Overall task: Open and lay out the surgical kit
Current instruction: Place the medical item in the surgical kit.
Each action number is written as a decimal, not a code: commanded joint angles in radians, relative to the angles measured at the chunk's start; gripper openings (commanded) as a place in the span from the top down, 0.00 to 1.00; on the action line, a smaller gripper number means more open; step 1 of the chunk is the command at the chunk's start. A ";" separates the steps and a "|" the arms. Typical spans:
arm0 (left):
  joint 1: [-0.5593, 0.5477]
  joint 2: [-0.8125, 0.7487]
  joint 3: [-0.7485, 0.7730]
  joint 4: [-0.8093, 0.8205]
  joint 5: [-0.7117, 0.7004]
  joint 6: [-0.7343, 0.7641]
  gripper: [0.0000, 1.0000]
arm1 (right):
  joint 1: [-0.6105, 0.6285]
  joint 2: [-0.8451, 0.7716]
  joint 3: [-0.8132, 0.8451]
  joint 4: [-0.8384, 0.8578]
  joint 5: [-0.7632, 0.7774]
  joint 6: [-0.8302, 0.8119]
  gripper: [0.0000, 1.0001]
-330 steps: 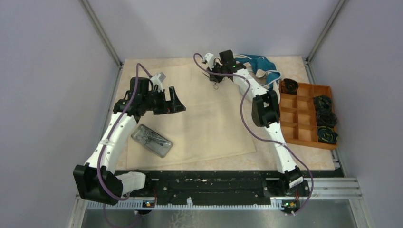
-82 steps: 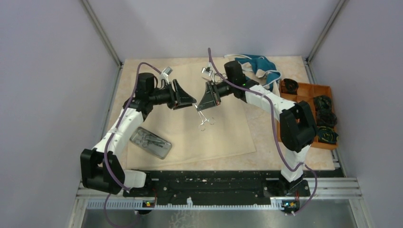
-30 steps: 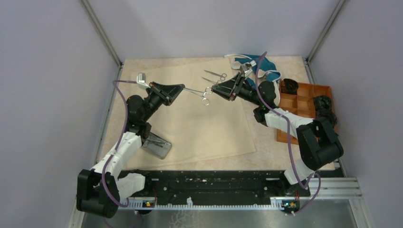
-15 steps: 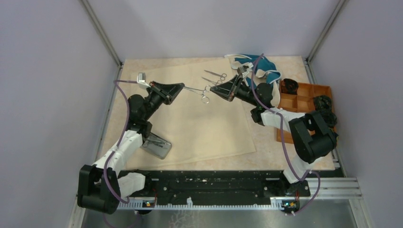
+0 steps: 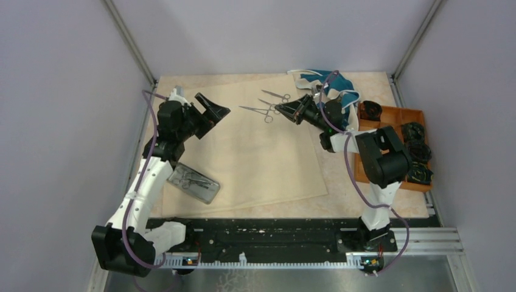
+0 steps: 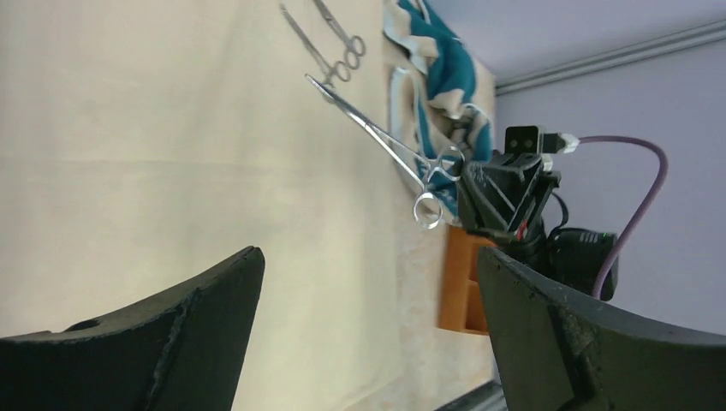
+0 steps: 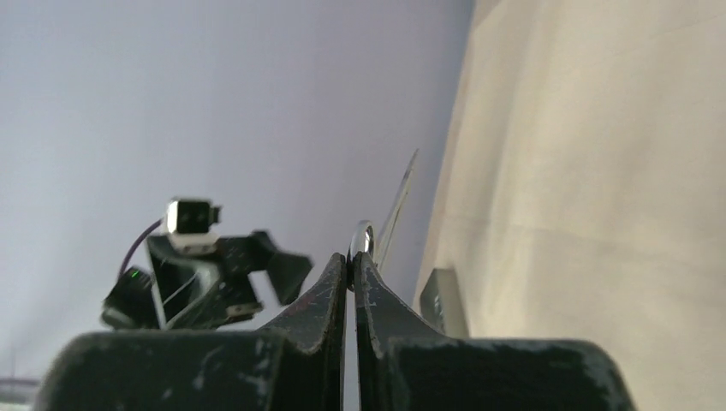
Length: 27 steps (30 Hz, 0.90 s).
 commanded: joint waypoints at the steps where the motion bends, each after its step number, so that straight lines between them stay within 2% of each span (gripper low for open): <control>1: 0.015 -0.026 0.140 -0.342 -0.086 0.292 0.01 | -0.055 0.137 0.122 0.015 0.043 -0.077 1.00; 5: 0.015 -0.025 0.171 -0.381 -0.061 0.369 0.01 | -0.079 0.301 0.232 0.067 0.071 -0.060 1.00; 9: 0.015 -0.012 0.171 -0.362 -0.025 0.400 0.01 | -0.081 0.420 0.339 0.041 0.094 -0.067 1.00; 19: 0.025 0.050 0.204 -0.344 0.022 0.461 0.01 | -0.078 0.570 0.483 0.037 0.113 -0.049 1.00; 27: 0.055 0.084 0.215 -0.338 0.066 0.478 0.01 | -0.071 0.564 0.454 -0.081 0.099 -0.056 1.00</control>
